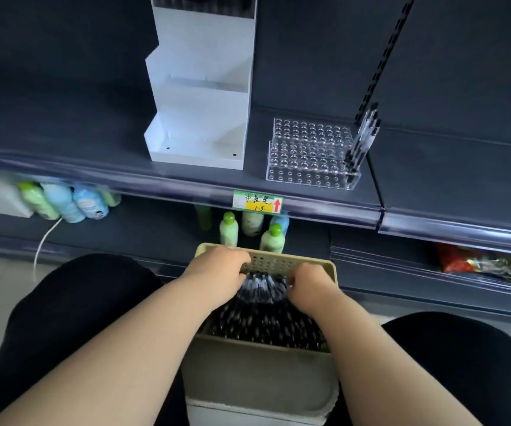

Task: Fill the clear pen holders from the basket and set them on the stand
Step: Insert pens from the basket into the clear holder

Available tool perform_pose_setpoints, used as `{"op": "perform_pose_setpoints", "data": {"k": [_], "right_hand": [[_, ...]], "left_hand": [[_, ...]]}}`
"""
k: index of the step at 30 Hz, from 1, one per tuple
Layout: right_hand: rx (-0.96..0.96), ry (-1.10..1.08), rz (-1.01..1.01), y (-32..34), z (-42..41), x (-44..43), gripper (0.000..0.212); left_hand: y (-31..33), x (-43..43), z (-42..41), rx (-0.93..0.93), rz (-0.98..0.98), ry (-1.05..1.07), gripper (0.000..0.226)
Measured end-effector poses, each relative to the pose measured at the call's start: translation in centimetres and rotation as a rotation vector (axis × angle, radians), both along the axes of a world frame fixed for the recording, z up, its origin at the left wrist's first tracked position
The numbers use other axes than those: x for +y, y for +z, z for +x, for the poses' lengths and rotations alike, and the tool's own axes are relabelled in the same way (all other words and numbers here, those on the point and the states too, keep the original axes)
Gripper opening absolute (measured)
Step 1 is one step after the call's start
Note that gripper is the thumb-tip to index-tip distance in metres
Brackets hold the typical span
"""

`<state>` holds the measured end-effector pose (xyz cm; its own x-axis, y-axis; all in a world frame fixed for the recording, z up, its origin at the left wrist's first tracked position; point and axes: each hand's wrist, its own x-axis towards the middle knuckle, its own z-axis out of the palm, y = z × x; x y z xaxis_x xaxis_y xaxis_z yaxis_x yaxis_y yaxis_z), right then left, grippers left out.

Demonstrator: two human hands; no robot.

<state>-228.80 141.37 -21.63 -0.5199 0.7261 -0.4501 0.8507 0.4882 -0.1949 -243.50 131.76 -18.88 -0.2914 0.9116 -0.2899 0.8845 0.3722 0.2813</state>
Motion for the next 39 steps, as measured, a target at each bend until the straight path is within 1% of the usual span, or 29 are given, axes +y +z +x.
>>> {"op": "perform_pose_setpoints", "data": {"k": [2,5,8,10,15,17,21,24,27,30,32,34,36,39], "right_hand": [[0.061,-0.071,-0.059,-1.4,-0.4,-0.9,0.021],[0.108,-0.131,-0.089,-2.8,-1.2,-1.9,0.023],[0.102,-0.158,-0.104,-3.9,-1.7,-2.4,0.025],[0.070,-0.152,-0.097,-4.5,-2.0,-2.4,0.024],[-0.035,-0.102,-0.058,-5.5,-3.0,-2.0,0.026],[-0.035,-0.130,-0.082,-5.9,-3.2,-1.6,0.027],[-0.014,-0.211,-0.166,-6.3,-3.5,-0.9,0.026],[-0.008,-0.247,-0.191,-6.4,-3.6,-0.6,0.026],[-0.002,-0.244,-0.202,-6.2,-3.6,-0.7,0.026],[0.022,-0.246,-0.244,-5.9,-3.3,-0.9,0.026],[0.041,-0.260,-0.304,-5.6,-3.1,-1.1,0.028],[0.081,-0.276,-0.351,-5.1,-2.9,-1.3,0.026],[0.120,-0.287,-0.339,-4.6,-2.7,-1.5,0.020],[0.141,-0.281,-0.296,-3.5,-2.3,-1.6,0.029]], "left_hand": [[-0.6,0.2,0.4,0.011,-0.067,-0.009,0.032],[-1.7,0.6,1.0,0.069,-0.183,-0.009,0.028],[-3.5,1.3,1.5,0.100,-0.251,-0.005,0.024],[-4.8,1.7,1.7,0.087,-0.273,0.037,0.023],[-8.6,2.6,2.1,0.000,-0.355,0.210,0.043],[-9.5,3.0,2.2,-0.001,-0.348,0.201,0.047],[-10.0,3.4,2.3,-0.081,-0.366,0.254,0.058],[-10.0,3.4,2.4,-0.106,-0.368,0.271,0.055],[-10.0,3.2,2.4,-0.169,-0.370,0.297,0.059],[-9.7,3.1,2.4,-0.170,-0.359,0.279,0.060],[-9.3,3.0,2.5,-0.168,-0.357,0.287,0.059],[-8.9,2.8,2.6,-0.225,-0.332,0.323,0.053],[-8.5,2.4,2.5,-0.332,-0.276,0.394,0.044],[-8.0,1.8,2.0,-0.431,-0.193,0.507,0.034]]}}
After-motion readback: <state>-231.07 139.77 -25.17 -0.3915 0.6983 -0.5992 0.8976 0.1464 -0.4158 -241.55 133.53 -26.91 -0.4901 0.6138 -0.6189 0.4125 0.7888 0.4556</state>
